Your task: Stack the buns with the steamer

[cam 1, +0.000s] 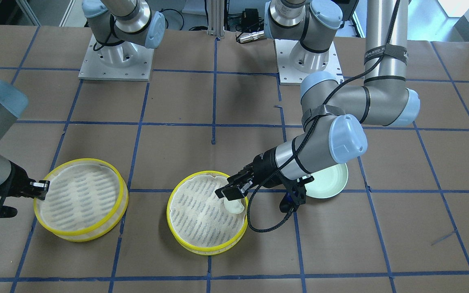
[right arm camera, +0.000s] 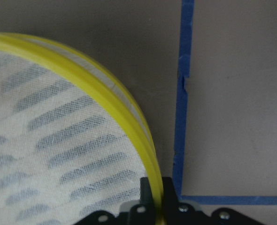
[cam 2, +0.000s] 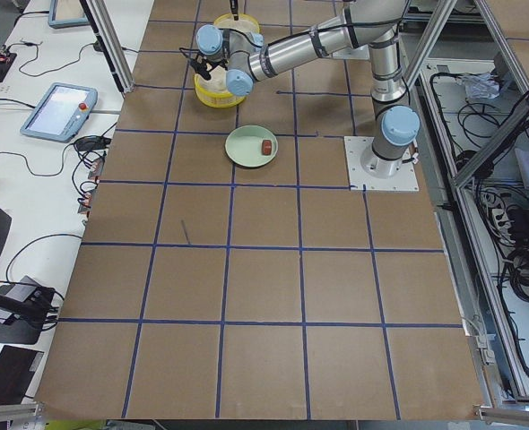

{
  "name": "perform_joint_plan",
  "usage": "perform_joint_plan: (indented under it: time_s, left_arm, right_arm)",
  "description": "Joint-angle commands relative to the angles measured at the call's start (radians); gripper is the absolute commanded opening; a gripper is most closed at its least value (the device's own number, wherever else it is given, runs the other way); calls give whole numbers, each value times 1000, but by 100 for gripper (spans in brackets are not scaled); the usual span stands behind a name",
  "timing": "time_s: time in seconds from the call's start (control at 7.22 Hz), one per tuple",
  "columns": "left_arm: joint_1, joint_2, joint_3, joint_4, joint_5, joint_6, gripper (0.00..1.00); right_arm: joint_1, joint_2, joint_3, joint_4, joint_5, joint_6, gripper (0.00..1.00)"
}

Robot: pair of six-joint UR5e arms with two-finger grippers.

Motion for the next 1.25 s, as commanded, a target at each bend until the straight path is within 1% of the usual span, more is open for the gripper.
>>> perform_joint_plan:
  time_s: [0.0, 0.14, 0.28, 0.42, 0.55, 0.69, 0.83, 0.97, 1.11]
  left_arm:
    - [-1, 9, 4, -3, 124, 144, 100]
    - [-1, 15, 1, -31, 260, 279, 100]
    - [2, 39, -19, -107, 450, 504, 100]
    - [4, 59, -25, -220, 713, 735, 100]
    - [13, 63, -42, -346, 805, 815, 100]
    - [64, 64, -92, -362, 828, 825, 100]
    - [121, 63, -143, -362, 828, 854, 100]
    - [134, 61, -175, -301, 825, 918, 100]
    - [134, 55, -213, -273, 820, 926, 100]
  right_arm:
    - [2, -10, -85, 53, 5, 12, 6]
    - [14, -28, -121, 107, 13, 54, 6]
    - [51, -40, -159, 170, 14, 131, 6]
    - [129, -50, -200, 219, 11, 244, 6]
    - [218, -71, -237, 280, 13, 404, 6]
    - [320, -80, -248, 303, 10, 547, 6]
    - [408, -71, -248, 299, 11, 699, 5]
    - [474, -58, -241, 299, 13, 805, 5]
    - [513, -42, -242, 296, 13, 855, 5]
